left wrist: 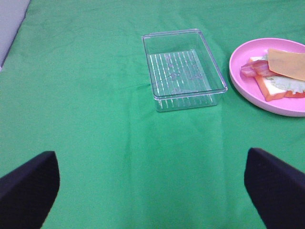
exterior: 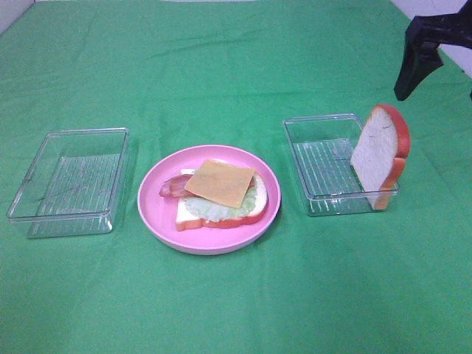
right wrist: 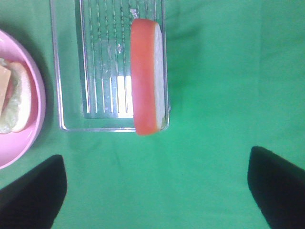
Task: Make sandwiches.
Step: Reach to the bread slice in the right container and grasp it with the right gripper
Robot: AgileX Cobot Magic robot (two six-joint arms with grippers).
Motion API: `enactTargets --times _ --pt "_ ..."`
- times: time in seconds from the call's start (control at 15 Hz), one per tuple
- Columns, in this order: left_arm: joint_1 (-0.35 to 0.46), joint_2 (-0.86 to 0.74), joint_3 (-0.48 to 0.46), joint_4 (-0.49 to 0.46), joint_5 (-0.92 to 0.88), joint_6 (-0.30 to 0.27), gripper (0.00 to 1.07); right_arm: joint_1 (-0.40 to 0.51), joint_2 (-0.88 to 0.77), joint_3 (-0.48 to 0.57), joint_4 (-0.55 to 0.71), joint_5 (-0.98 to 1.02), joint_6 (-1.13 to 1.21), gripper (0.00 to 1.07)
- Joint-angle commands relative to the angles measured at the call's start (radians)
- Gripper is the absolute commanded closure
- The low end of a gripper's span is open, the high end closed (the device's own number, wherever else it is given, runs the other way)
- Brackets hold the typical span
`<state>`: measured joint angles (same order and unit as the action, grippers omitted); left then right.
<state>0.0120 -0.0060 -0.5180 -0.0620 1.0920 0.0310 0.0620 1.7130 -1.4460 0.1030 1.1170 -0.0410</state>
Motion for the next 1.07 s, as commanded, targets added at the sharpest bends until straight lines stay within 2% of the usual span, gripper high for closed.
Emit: enactTargets --times 0.07,0.33,0.67,0.73,0.8,0.93,1.0,1.07 --pt "0.002 -0.011 0.002 -0.003 -0.016 -0.007 0.07 0.000 0.145 -0.097 0.027 0.018 -0.009 0.09" --pt "0.002 -0.011 0.002 -0.003 -0.016 -0.007 0.07 0.000 0.305 -0.195 0.051 0.011 -0.035 0.09" --pt "0.002 -0.011 0.002 -0.002 -0.016 -0.006 0.07 0.000 0.386 -0.204 0.081 0.031 -0.042 0.09" --pt "0.002 -0.011 0.002 -0.002 -0.016 -0.006 0.07 0.000 0.386 -0.204 0.081 0.048 -0.042 0.14" --pt "0.002 -0.011 0.002 -0.002 -0.016 -0.006 0.07 0.000 0.386 -0.204 0.080 0.070 -0.042 0.25" --pt "0.002 -0.011 0.002 -0.001 -0.016 -0.006 0.07 0.000 0.386 -0.204 0.069 0.081 -0.022 0.66" --pt "0.002 -0.011 0.002 -0.001 -0.016 -0.006 0.07 -0.002 0.386 -0.204 0.068 0.081 -0.010 0.80" --pt "0.002 -0.011 0.002 -0.001 -0.016 -0.006 0.07 -0.002 0.386 -0.204 0.070 0.081 -0.008 0.82"
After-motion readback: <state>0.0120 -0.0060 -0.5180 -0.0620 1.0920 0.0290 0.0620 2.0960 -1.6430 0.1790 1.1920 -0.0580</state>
